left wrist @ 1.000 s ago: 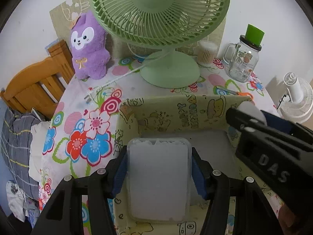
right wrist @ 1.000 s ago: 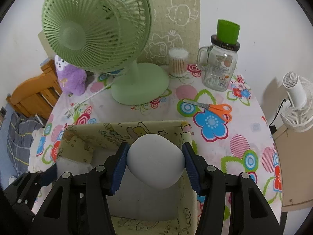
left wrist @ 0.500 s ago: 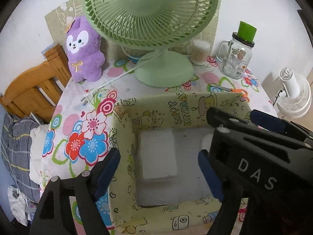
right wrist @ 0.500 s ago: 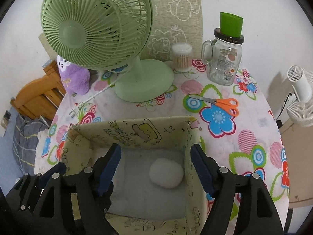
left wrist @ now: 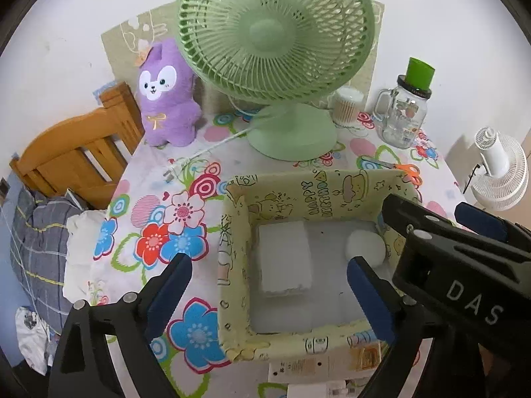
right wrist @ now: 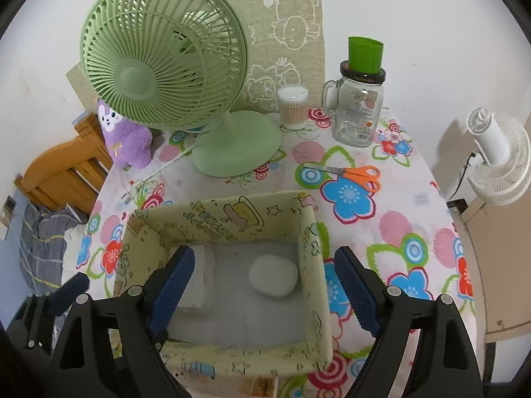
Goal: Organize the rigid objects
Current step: 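Lower the puck into the basket and open the right tool while the left tool releases the box inside, then withdraw both open tools from the basket toward the remaining items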
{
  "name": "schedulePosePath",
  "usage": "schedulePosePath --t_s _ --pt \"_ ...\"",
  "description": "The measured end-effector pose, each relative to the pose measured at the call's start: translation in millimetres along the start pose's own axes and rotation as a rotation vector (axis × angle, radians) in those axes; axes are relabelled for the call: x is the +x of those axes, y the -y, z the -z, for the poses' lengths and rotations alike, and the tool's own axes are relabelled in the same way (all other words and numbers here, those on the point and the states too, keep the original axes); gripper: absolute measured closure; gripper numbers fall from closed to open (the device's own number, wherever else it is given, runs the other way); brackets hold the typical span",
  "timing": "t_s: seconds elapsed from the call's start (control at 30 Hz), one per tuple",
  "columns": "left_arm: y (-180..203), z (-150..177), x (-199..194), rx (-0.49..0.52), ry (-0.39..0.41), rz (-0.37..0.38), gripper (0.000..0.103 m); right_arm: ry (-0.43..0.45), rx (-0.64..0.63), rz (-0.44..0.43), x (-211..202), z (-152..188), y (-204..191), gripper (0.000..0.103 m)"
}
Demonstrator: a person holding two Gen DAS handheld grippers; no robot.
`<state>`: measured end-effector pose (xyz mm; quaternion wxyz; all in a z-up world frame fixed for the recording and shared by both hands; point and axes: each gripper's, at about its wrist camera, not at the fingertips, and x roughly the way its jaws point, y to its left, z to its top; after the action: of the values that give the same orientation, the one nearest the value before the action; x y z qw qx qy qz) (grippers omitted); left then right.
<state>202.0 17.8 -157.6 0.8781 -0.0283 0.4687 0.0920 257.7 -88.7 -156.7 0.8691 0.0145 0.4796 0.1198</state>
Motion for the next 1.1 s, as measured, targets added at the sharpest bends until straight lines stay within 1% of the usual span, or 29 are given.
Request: schedulePosePath --t_s 0.13,0.47,0.6,0.9,1.1 --pt "-1 5 -11 0.005 0.006 0.01 0.007 0.012 0.003 0.007 -15 5 -1 0.015" --pt "-11 16 -41 -0.018 0.029 0.038 0.007 0.056 0.007 0.021 -50 18 -4 0.014" --pt "-14 21 -51 -0.022 0.039 0.045 0.007 0.075 0.009 0.026 -63 23 -4 0.009" --pt "-16 34 -70 -0.008 0.05 0.059 0.006 0.103 0.002 0.044 -89 36 -9 0.008" --pt "-18 43 -80 0.008 0.055 0.071 0.006 0.126 0.002 0.053 -103 46 -12 0.003"
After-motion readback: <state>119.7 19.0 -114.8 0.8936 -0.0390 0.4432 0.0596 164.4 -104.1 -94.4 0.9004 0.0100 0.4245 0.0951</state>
